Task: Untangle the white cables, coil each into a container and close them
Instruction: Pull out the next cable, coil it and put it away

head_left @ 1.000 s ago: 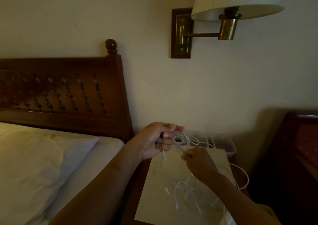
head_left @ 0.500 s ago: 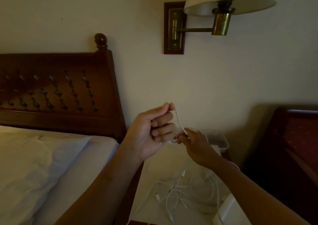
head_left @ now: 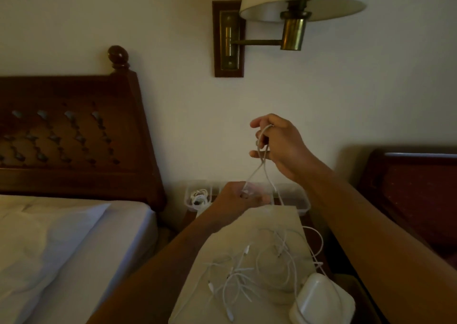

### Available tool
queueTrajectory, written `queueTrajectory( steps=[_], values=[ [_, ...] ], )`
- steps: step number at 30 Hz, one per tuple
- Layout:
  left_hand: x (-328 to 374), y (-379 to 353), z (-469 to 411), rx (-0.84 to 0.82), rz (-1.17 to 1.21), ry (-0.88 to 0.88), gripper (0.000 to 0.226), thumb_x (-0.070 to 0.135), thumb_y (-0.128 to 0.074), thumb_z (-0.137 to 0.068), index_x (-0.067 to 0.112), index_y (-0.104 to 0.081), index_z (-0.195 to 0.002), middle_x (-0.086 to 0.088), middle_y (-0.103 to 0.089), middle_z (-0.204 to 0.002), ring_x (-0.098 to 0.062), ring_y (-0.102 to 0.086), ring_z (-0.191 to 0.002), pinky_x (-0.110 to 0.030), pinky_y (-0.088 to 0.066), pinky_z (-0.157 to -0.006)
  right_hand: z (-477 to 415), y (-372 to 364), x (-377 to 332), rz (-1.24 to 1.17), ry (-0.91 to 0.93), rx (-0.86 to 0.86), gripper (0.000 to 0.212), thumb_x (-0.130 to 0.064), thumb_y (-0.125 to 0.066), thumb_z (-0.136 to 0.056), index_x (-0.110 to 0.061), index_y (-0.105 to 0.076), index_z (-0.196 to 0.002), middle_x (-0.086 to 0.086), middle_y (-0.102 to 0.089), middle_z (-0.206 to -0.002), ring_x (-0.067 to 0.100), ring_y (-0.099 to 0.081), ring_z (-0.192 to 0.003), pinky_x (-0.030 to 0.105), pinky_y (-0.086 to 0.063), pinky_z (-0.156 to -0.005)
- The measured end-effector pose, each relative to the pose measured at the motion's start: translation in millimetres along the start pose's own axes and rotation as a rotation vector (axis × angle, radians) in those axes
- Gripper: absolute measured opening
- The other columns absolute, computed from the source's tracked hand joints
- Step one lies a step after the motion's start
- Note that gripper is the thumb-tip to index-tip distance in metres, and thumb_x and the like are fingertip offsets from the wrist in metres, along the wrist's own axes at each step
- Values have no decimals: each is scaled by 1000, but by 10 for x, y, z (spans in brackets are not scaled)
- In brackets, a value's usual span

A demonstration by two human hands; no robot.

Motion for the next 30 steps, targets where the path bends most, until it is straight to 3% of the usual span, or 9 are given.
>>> queueTrajectory(
  steps=[3,6,9,11,15,20,24,27,30],
  values=[
    [55,-92,-138,85,121,51,36,30,-61,-104,10,-74,-78,4,-47,-52,-12,-38,-44,-25,-29,-47,-18,116,42,-145,-57,2,29,-2,-36,-107,-6,-65,-112,10,-57,-82,22,-57,-75,47,-64,-80],
    [115,-100,-276,101,189,27,5,16,-69,-97,12,-68,-100,5,-48,-52,-11,-37,-44,-23,-29,-46,7,220,184,-309,-103,27,30,-5,-35,-108,-5,-65,-111,10,-59,-79,22,-59,-73,46,-62,-84],
    [63,-138,-357,-160,177,50,49,1,-73,-83,19,-63,-128,2,-47,-57,-14,-34,-49,-26,-26,-48,-26,285,264,-415,-120,136,33,-4,-32,-106,-8,-65,-102,8,-55,-75,16,-51,-63,34,-53,-64],
    [19,-240,-363,-276,125,38,50,4,-77,-86,21,-65,-131,2,-42,-55,-12,-32,-46,-25,-25,-46,-67,300,271,-578,-147,151,33,-2,-32,-104,-7,-65,-98,6,-52,-69,14,-42,-57,29,-38,-58],
    [-21,-415,-461,-135,67,36,22,40,-69,-97,20,-78,-92,-2,-44,-58,-10,-33,-45,-24,-27,-45,-166,387,315,-684,-166,174,29,0,-37,-102,-6,-66,-98,6,-53,-71,13,-41,-57,28,-35,-59],
    [14,-336,-596,-24,259,141,40,36,-56,-106,14,-71,-76,3,-32,-53,-11,-27,-41,-19,-22,-42,-232,735,824,-225,-96,193,43,3,-42,-99,-16,-57,-135,1,-65,-125,14,-61,-107,24,-50,-77],
    [292,-183,-705,1,398,128,40,33,-48,-110,9,-60,-80,1,-27,-53,-10,-24,-40,-17,-18,-42,-110,686,1659,427,-135,-27,56,8,-50,-89,-18,-56,-139,1,-59,-137,20,-56,-124,26,-52,-86],
    [565,-57,-725,-58,527,110,40,39,-45,-109,13,-55,-80,1,-26,-53,-9,-23,-40,-20,-12,-45,-36,510,2258,765,-271,-230,69,-13,-65,-88,-21,-37,-151,12,-40,-152,33,-38,-140,47,-39,-113],
    [772,123,-649,-105,586,58,41,44,-44,-107,17,-54,-77,3,-26,-51,-9,-21,-41,-20,-13,-43,-9,430,2654,988,-338,-282,60,-35,-53,-100,-22,-28,-153,8,-30,-154,37,-26,-146,54,-24,-117]
  ],
)
Point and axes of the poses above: each hand's wrist, its own z-axis away from the middle knuckle, its own y-axis out of the back of the hand, x = y × z, the point moved 1 cm from there along -z, towards the middle knuckle
